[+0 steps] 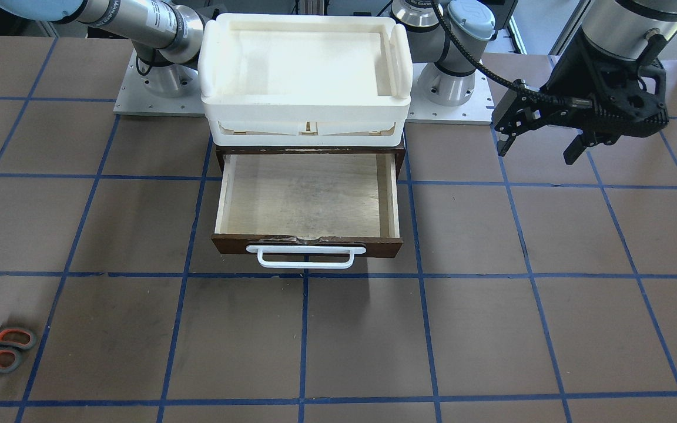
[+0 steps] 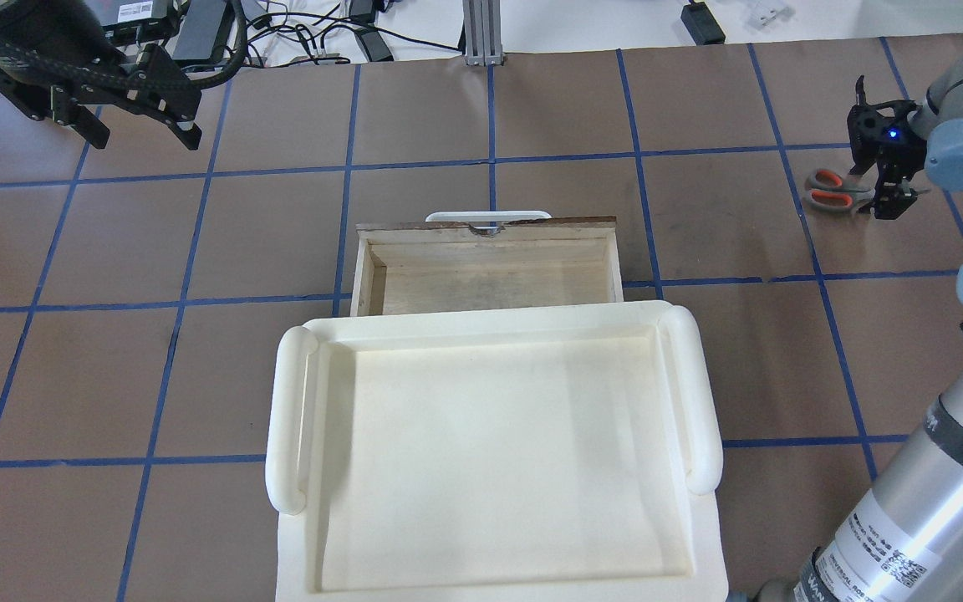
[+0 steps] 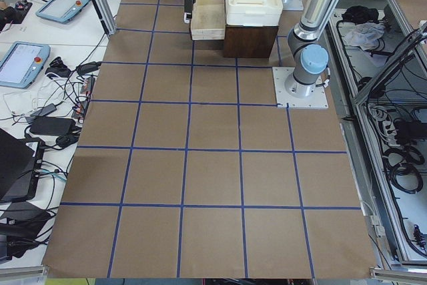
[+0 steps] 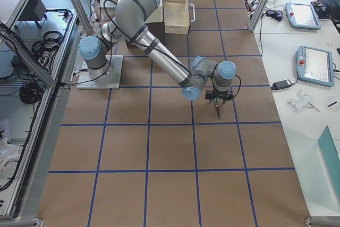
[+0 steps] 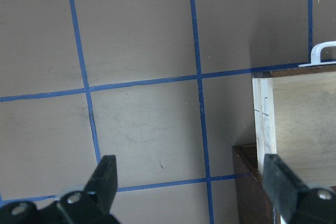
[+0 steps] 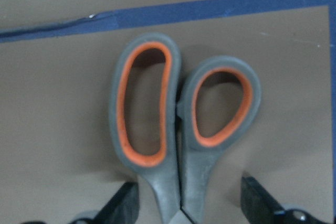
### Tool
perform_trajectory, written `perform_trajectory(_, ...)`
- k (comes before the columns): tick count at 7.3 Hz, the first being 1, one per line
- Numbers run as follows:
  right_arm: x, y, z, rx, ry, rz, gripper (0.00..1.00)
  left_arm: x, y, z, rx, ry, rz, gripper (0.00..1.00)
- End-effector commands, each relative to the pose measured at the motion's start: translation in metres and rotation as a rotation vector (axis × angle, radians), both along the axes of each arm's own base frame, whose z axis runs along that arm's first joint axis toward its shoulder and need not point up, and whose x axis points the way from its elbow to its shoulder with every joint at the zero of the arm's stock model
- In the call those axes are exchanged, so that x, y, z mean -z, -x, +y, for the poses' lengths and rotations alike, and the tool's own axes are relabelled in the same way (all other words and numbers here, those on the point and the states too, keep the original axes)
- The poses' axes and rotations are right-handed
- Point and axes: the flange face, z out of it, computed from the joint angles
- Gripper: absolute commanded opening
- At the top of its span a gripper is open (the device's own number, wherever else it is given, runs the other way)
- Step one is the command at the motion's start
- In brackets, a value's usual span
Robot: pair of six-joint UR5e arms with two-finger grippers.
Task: Put scissors in drawer and close it
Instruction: 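Close the right gripper on the scissors and lift them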
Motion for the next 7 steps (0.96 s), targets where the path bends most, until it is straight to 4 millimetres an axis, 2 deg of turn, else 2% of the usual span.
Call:
perform_trajectory(1,-0.005,0.002,-0.002,-0.070,-0.005,0.025,0.00,0.000,0.000,0.000,0.000,-0.002,-0.001,1.00)
perform_trajectory(5,-0.014,-0.003,-0.003,-0.108,0.022,-0.011,0.00,0.000,0.000,0.000,0.000,-0.002,-0.001,1.00)
perform_trajectory(6,-0.020,-0.007,-0.003,-0.112,0.028,-0.032,0.00,0.000,0.000,0.000,0.000,0.000,0.001,1.00)
perform_trajectory(7,-0.035,-0.012,-0.001,-0.113,0.025,-0.028,0.00,0.000,0.000,0.000,0.000,0.000,0.001,1.00)
